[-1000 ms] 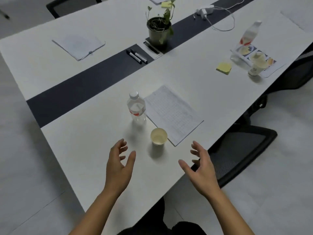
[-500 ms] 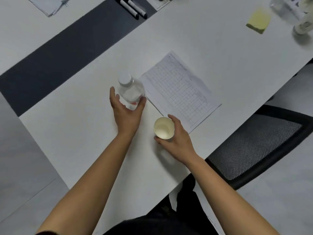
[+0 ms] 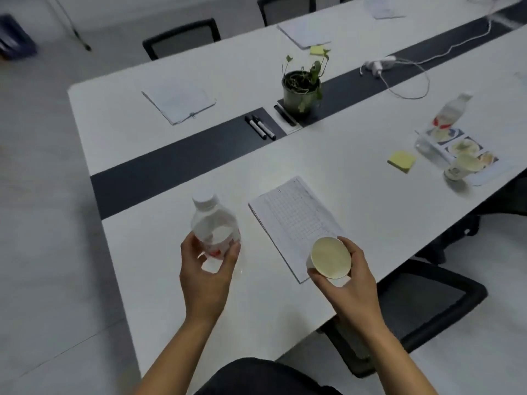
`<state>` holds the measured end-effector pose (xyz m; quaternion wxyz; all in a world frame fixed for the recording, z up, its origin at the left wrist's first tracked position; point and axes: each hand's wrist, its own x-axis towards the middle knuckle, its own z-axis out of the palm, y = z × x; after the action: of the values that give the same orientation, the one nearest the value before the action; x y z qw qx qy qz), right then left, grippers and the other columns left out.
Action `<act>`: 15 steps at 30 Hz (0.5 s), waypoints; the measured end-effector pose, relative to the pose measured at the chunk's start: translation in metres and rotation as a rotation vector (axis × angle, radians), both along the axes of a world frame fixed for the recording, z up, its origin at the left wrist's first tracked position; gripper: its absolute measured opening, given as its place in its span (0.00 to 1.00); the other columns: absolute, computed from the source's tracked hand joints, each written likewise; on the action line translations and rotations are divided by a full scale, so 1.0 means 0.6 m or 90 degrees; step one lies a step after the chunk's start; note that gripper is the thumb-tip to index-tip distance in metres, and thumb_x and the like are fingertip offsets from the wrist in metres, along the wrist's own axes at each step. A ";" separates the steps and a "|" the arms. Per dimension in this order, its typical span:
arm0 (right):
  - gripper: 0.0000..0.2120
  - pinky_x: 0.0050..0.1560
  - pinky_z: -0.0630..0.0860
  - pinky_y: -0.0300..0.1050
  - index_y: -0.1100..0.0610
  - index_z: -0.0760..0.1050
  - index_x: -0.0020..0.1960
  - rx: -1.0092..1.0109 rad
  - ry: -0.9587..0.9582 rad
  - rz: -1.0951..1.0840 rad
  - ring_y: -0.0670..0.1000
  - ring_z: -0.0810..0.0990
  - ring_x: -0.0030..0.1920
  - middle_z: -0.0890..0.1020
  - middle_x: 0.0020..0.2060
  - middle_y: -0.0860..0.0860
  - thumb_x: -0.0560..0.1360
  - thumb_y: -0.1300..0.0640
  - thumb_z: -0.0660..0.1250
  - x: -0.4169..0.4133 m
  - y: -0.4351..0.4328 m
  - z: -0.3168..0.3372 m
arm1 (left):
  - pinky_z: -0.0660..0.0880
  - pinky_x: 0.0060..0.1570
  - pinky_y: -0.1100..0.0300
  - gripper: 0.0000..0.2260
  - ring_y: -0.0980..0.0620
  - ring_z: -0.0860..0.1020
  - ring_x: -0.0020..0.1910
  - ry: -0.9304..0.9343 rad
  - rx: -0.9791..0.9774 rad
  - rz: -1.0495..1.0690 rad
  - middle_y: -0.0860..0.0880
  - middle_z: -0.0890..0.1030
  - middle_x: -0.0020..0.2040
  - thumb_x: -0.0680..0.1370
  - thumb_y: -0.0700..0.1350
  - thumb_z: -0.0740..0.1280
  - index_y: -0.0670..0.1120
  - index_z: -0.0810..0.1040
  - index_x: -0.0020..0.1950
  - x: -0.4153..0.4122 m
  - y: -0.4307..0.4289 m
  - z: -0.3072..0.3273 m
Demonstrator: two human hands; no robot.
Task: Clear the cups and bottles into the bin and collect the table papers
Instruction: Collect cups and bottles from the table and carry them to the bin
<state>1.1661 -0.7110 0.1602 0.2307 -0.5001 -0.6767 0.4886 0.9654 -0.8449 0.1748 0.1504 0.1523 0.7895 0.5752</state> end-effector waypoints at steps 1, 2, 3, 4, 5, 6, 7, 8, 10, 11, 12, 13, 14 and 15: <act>0.37 0.64 0.73 0.46 0.40 0.66 0.69 0.018 0.016 0.004 0.40 0.73 0.62 0.72 0.62 0.32 0.66 0.50 0.81 0.012 -0.007 0.014 | 0.75 0.60 0.60 0.29 0.54 0.78 0.59 0.005 0.013 0.022 0.56 0.77 0.61 0.70 0.54 0.76 0.52 0.70 0.68 0.019 -0.025 0.014; 0.38 0.64 0.72 0.45 0.40 0.66 0.70 0.031 0.030 0.012 0.40 0.73 0.63 0.71 0.62 0.31 0.66 0.51 0.81 0.023 -0.015 0.027 | 0.75 0.60 0.59 0.28 0.55 0.79 0.58 0.005 0.024 0.045 0.56 0.78 0.61 0.70 0.53 0.76 0.52 0.71 0.68 0.038 -0.049 0.026; 0.40 0.64 0.71 0.44 0.39 0.65 0.71 0.034 0.046 0.024 0.39 0.72 0.63 0.70 0.62 0.31 0.66 0.51 0.81 0.033 -0.025 0.037 | 0.75 0.59 0.59 0.28 0.56 0.79 0.57 0.005 0.036 0.067 0.56 0.78 0.61 0.70 0.53 0.76 0.52 0.71 0.68 0.058 -0.073 0.035; 0.41 0.63 0.70 0.42 0.38 0.63 0.73 0.029 0.063 0.040 0.39 0.72 0.63 0.71 0.61 0.31 0.66 0.51 0.81 0.043 -0.036 0.046 | 0.75 0.59 0.58 0.27 0.57 0.79 0.56 0.006 0.049 0.089 0.55 0.79 0.61 0.70 0.52 0.76 0.52 0.72 0.67 0.079 -0.097 0.043; 0.43 0.62 0.69 0.41 0.36 0.62 0.73 0.018 0.081 0.061 0.39 0.73 0.62 0.72 0.61 0.32 0.66 0.51 0.81 0.054 -0.048 0.053 | 0.76 0.58 0.58 0.27 0.56 0.80 0.55 0.009 0.061 0.112 0.54 0.80 0.60 0.70 0.52 0.77 0.51 0.73 0.67 0.099 -0.120 0.048; 0.44 0.61 0.69 0.40 0.35 0.61 0.73 0.007 0.095 0.085 0.38 0.74 0.60 0.73 0.60 0.32 0.65 0.51 0.81 0.064 -0.060 0.057 | 0.76 0.57 0.57 0.26 0.56 0.80 0.54 0.017 0.067 0.136 0.54 0.80 0.59 0.71 0.53 0.77 0.51 0.73 0.66 0.120 -0.141 0.052; 0.45 0.59 0.69 0.38 0.34 0.61 0.73 -0.001 0.104 0.114 0.36 0.74 0.59 0.74 0.58 0.33 0.65 0.51 0.82 0.075 -0.071 0.058 | 0.76 0.56 0.58 0.26 0.57 0.80 0.53 0.027 0.067 0.162 0.54 0.80 0.58 0.70 0.56 0.77 0.51 0.74 0.65 0.143 -0.161 0.053; 0.45 0.57 0.69 0.36 0.35 0.61 0.73 -0.005 0.108 0.144 0.34 0.75 0.58 0.75 0.58 0.33 0.65 0.51 0.82 0.087 -0.082 0.055 | 0.75 0.55 0.59 0.27 0.58 0.80 0.53 0.038 0.066 0.188 0.55 0.80 0.57 0.70 0.58 0.75 0.51 0.74 0.65 0.167 -0.180 0.054; 0.43 0.55 0.69 0.34 0.36 0.63 0.72 -0.013 0.107 0.203 0.33 0.75 0.57 0.76 0.56 0.32 0.64 0.51 0.82 0.111 -0.103 0.042 | 0.74 0.53 0.62 0.28 0.59 0.80 0.55 0.043 0.061 0.240 0.55 0.80 0.58 0.68 0.60 0.74 0.52 0.74 0.65 0.220 -0.216 0.053; 0.42 0.54 0.70 0.35 0.37 0.65 0.72 -0.024 0.104 0.227 0.33 0.75 0.56 0.76 0.56 0.32 0.64 0.51 0.82 0.122 -0.115 0.034 | 0.75 0.53 0.63 0.27 0.60 0.80 0.55 0.035 0.053 0.267 0.56 0.81 0.59 0.69 0.59 0.75 0.53 0.74 0.65 0.248 -0.233 0.052; 0.41 0.54 0.72 0.36 0.38 0.66 0.71 -0.039 0.101 0.248 0.34 0.76 0.55 0.77 0.56 0.33 0.64 0.52 0.82 0.133 -0.129 0.025 | 0.76 0.52 0.64 0.25 0.60 0.81 0.54 0.025 0.042 0.291 0.56 0.81 0.58 0.70 0.57 0.76 0.55 0.75 0.64 0.276 -0.254 0.050; 0.40 0.53 0.73 0.36 0.38 0.68 0.70 -0.056 0.099 0.267 0.35 0.77 0.54 0.79 0.55 0.34 0.64 0.53 0.82 0.143 -0.147 0.015 | 0.76 0.51 0.65 0.23 0.61 0.81 0.54 0.019 0.031 0.313 0.57 0.82 0.57 0.71 0.55 0.77 0.56 0.75 0.63 0.305 -0.278 0.049; 0.38 0.53 0.74 0.37 0.39 0.70 0.68 -0.071 0.102 0.285 0.35 0.78 0.53 0.80 0.53 0.35 0.64 0.54 0.82 0.151 -0.167 0.006 | 0.77 0.50 0.66 0.21 0.61 0.81 0.53 0.014 0.020 0.335 0.58 0.82 0.56 0.71 0.53 0.77 0.57 0.76 0.62 0.331 -0.304 0.050; 0.37 0.54 0.75 0.37 0.39 0.71 0.67 -0.087 0.108 0.304 0.36 0.79 0.53 0.81 0.52 0.34 0.64 0.55 0.82 0.156 -0.188 -0.002 | 0.76 0.49 0.67 0.21 0.61 0.81 0.53 0.008 0.004 0.356 0.58 0.82 0.55 0.71 0.53 0.75 0.57 0.76 0.63 0.354 -0.330 0.053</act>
<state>1.2599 -0.8235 0.1589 0.1306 -0.2982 -0.7194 0.6136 1.1777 -1.0431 0.2065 -0.0196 -0.0672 0.7999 0.5960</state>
